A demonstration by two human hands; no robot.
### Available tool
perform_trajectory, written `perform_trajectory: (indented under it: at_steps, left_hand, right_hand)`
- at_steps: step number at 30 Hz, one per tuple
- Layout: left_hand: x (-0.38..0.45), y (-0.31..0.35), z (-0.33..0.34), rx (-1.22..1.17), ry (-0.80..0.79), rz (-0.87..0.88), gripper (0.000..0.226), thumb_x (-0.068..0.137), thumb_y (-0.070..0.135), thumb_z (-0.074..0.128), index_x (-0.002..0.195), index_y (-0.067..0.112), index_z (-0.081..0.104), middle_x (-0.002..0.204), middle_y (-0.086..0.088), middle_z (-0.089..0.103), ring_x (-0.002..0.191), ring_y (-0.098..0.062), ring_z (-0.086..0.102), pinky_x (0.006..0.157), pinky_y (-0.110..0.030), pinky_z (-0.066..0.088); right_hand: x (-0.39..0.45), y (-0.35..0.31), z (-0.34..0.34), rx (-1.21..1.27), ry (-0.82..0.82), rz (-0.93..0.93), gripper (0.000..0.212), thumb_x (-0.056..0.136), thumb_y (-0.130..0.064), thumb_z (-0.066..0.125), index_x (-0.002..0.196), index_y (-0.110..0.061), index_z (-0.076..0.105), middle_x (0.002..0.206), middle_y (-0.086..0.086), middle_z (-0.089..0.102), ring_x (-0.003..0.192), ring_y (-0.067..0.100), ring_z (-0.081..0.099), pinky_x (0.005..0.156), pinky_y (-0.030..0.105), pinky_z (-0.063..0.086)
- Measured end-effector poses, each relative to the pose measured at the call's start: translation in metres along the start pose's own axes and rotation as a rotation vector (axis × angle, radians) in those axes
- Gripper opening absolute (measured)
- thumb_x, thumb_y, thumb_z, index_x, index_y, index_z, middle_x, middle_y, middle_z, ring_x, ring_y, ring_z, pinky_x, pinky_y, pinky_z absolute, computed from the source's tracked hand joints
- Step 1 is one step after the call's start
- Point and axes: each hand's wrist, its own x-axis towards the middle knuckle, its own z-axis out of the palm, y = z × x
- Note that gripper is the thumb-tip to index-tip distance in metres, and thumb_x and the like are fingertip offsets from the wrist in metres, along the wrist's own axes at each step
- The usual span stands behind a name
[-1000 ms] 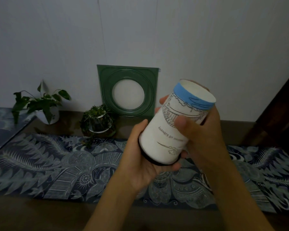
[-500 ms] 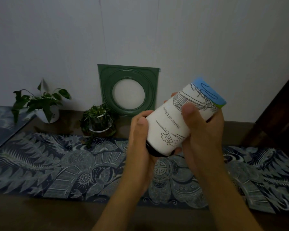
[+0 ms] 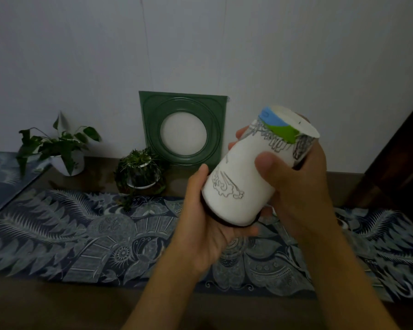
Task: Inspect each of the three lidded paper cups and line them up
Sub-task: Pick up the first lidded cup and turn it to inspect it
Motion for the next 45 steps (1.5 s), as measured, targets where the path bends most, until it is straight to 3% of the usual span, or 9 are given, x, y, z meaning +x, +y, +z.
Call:
perform_trajectory:
  at_steps: [7, 13, 19, 24, 29, 34, 37, 42, 45]
  left_hand:
    - [0.003, -0.003, 0.008, 0.082, 0.147, 0.217, 0.063, 0.078, 0.059, 0.046, 0.122, 0.017, 0.063, 0.109, -0.015, 0.075, 0.087, -0.028, 0.074, 0.062, -0.043, 0.062]
    - [0.001, 0.002, 0.001, -0.006, 0.041, -0.032, 0.062, 0.087, 0.064, 0.040, 0.105, 0.017, 0.077, 0.096, -0.019, 0.073, 0.071, -0.032, 0.068, 0.044, -0.027, 0.053]
    - [0.004, -0.005, -0.013, -0.040, -0.079, -0.217, 0.068, 0.087, 0.070, 0.039, 0.117, 0.018, 0.071, 0.104, -0.013, 0.073, 0.078, -0.029, 0.070, 0.053, -0.027, 0.053]
    - [0.005, -0.008, -0.008, -0.033, 0.011, -0.053, 0.063, 0.087, 0.065, 0.039, 0.105, 0.018, 0.078, 0.102, -0.016, 0.076, 0.082, -0.031, 0.072, 0.056, -0.034, 0.060]
    - [0.007, -0.013, -0.002, 0.048, 0.104, 0.198, 0.064, 0.081, 0.060, 0.049, 0.128, 0.018, 0.060, 0.122, -0.014, 0.071, 0.104, -0.031, 0.071, 0.077, -0.047, 0.061]
    - [0.005, -0.009, -0.005, 0.054, 0.123, 0.115, 0.066, 0.084, 0.062, 0.041, 0.121, 0.015, 0.068, 0.112, -0.018, 0.073, 0.087, -0.031, 0.071, 0.058, -0.038, 0.060]
    - [0.002, -0.004, -0.007, 0.044, 0.062, -0.061, 0.067, 0.088, 0.066, 0.038, 0.107, 0.014, 0.076, 0.099, -0.018, 0.074, 0.078, -0.033, 0.069, 0.054, -0.031, 0.055]
    - [0.006, -0.007, -0.016, -0.011, 0.000, -0.176, 0.068, 0.088, 0.070, 0.041, 0.112, 0.017, 0.074, 0.102, -0.014, 0.074, 0.085, -0.030, 0.067, 0.078, -0.038, 0.035]
    - [0.005, -0.009, -0.013, -0.053, -0.017, -0.160, 0.072, 0.088, 0.070, 0.040, 0.119, 0.012, 0.070, 0.105, -0.020, 0.072, 0.083, -0.034, 0.068, 0.065, -0.036, 0.053]
  right_hand:
    - [-0.006, 0.015, 0.007, 0.032, 0.274, -0.004, 0.064, 0.054, -0.035, 0.088, 0.109, -0.027, 0.058, 0.113, 0.013, 0.068, 0.104, 0.032, 0.068, 0.086, 0.055, 0.056]
    - [0.000, 0.000, -0.006, 0.047, -0.086, -0.029, 0.077, 0.058, -0.042, 0.087, 0.122, -0.016, 0.052, 0.118, 0.020, 0.064, 0.111, 0.040, 0.063, 0.091, 0.055, 0.052]
    - [0.004, -0.011, -0.008, -0.008, -0.257, -0.012, 0.083, 0.065, -0.040, 0.083, 0.128, -0.003, 0.046, 0.111, 0.015, 0.069, 0.104, 0.033, 0.066, 0.087, 0.045, 0.055]
    - [0.000, -0.001, -0.003, -0.125, -0.033, -0.096, 0.075, 0.062, -0.045, 0.084, 0.122, -0.011, 0.052, 0.118, 0.022, 0.064, 0.109, 0.038, 0.064, 0.089, 0.057, 0.053]
    - [-0.005, 0.006, 0.011, -0.131, 0.271, -0.128, 0.049, 0.060, -0.032, 0.078, 0.104, -0.026, 0.057, 0.098, -0.007, 0.070, 0.090, 0.007, 0.070, 0.074, 0.024, 0.057]
    - [-0.002, 0.002, 0.003, -0.088, 0.099, -0.070, 0.055, 0.061, -0.026, 0.081, 0.110, -0.024, 0.057, 0.114, 0.017, 0.067, 0.105, 0.033, 0.067, 0.086, 0.052, 0.056]
    - [0.002, -0.004, -0.007, -0.057, -0.092, -0.047, 0.071, 0.059, -0.040, 0.087, 0.119, -0.018, 0.054, 0.114, 0.019, 0.066, 0.107, 0.038, 0.066, 0.088, 0.052, 0.055]
    - [0.007, -0.011, -0.011, -0.095, -0.218, 0.014, 0.073, 0.061, -0.044, 0.085, 0.121, -0.016, 0.053, 0.112, 0.014, 0.068, 0.105, 0.035, 0.067, 0.084, 0.046, 0.057]
    - [0.006, -0.008, -0.010, -0.130, -0.131, -0.014, 0.065, 0.059, -0.036, 0.087, 0.114, -0.019, 0.056, 0.112, 0.017, 0.067, 0.104, 0.036, 0.067, 0.086, 0.054, 0.056]
